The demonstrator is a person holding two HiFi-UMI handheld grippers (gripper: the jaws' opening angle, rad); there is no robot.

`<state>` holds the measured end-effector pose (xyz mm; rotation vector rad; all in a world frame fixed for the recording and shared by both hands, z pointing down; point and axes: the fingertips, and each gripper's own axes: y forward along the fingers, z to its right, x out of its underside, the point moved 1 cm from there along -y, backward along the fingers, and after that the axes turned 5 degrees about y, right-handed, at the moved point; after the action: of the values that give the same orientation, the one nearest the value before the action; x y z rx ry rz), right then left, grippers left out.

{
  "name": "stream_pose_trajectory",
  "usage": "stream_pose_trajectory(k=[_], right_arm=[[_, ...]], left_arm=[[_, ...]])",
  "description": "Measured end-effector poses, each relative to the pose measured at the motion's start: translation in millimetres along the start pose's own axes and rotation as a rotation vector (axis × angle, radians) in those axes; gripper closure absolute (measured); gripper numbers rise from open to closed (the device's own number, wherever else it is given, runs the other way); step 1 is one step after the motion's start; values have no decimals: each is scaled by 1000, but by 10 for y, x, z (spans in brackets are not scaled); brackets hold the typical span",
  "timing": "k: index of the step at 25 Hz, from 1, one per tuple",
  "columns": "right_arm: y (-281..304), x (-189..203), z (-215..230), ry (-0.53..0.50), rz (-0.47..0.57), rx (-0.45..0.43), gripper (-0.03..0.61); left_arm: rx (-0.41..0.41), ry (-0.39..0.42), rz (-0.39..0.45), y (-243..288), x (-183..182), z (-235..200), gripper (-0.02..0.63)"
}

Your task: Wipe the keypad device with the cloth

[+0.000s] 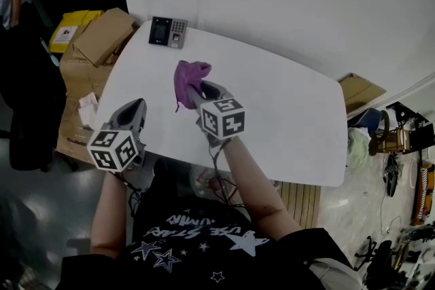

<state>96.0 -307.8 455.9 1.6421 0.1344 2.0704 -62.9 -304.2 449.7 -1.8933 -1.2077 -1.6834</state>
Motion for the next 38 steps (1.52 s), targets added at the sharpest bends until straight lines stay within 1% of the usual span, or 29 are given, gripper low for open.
stream_pose_trajectory(k=[7,12,18,24,28,34,38], right_arm=[[-532,230,-82,-20,2,-50,486],[-864,383,-151,-32,0,-93,486],[-1166,482,-198,-28,0,-136,486],[-1299,548,-290,-37,-7,-162,486],[-1314,556,-327,-50,-8,-159,486],[-1383,647,-447,-53,-24,-159,486],[-1491,801,-617,-40,-35,-159,486]], left_arm=[[-50,-2,28,-370,232,502,606],[-100,-20,43,-657,410,812,606],[-147,-19,60,-947,495,1134,606],[-169,-19,64,-1137,551,1258,606],[-173,-19,67,-1178,585,1248,606],[-157,30,50,-1319,716,1358,606],[-169,-4,41,-1587,863,1380,606]])
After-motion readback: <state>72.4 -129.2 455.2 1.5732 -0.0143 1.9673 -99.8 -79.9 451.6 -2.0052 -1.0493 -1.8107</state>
